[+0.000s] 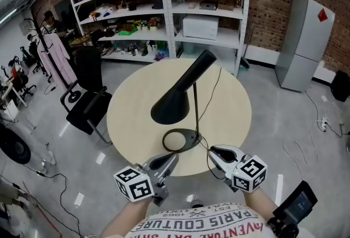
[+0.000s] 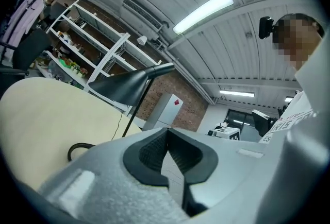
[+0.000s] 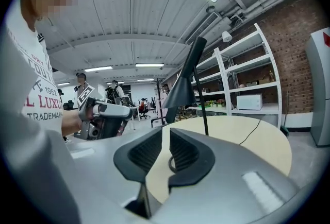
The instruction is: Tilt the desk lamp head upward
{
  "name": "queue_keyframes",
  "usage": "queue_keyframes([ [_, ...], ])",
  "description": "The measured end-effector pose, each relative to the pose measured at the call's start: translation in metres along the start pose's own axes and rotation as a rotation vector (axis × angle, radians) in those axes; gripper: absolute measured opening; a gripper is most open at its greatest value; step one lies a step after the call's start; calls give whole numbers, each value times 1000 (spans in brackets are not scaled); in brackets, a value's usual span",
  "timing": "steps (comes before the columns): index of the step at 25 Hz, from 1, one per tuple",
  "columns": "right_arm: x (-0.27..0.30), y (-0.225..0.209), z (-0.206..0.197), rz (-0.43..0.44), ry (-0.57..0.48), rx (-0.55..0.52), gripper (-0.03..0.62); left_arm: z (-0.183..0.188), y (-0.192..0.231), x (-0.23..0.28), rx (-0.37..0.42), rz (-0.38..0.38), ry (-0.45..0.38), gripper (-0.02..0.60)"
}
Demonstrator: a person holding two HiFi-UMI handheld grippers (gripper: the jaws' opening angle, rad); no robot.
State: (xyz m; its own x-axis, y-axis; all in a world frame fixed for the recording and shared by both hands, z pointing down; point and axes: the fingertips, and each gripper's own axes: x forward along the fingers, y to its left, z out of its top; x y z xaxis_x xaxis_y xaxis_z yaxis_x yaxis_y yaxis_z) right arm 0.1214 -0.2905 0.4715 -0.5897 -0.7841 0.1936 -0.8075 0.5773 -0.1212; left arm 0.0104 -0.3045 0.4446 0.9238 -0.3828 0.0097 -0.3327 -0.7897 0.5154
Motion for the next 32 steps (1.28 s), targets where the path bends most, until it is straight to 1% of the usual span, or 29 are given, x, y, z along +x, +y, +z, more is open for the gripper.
queue_keyframes([
  [4,30,-37,16,22,0,-49,55,11,31,19,-21,40,-15,2],
  [7,57,-58,20,44,30,-125,57,12,55,28,-37,80,-11,2],
  [9,72,-68,21,56,43,-166,69,11,63,30,-59,85,-22,2],
  [12,94,-82,26,65,42,-198,81,12,73,33,-87,95,-34,2],
  [15,112,-97,27,70,42,-210,92,15,78,40,-73,86,-38,3],
  [16,117,-100,26,74,45,-210,95,15,78,42,-70,74,-38,48],
  [17,122,-102,24,78,48,-211,97,16,79,42,-72,59,-43,71],
  [19,131,-103,21,87,57,-213,97,19,83,42,-88,36,-74,103],
  [23,141,-105,12,121,75,-215,98,30,88,45,-147,9,-161,123],
  [26,144,-107,11,131,79,-222,98,38,89,46,-192,-18,-221,129],
  [29,149,-107,8,136,83,-226,94,46,93,44,-266,-54,-296,129],
  [32,151,-106,4,140,82,-215,52,52,94,42,-340,-98,-365,127],
])
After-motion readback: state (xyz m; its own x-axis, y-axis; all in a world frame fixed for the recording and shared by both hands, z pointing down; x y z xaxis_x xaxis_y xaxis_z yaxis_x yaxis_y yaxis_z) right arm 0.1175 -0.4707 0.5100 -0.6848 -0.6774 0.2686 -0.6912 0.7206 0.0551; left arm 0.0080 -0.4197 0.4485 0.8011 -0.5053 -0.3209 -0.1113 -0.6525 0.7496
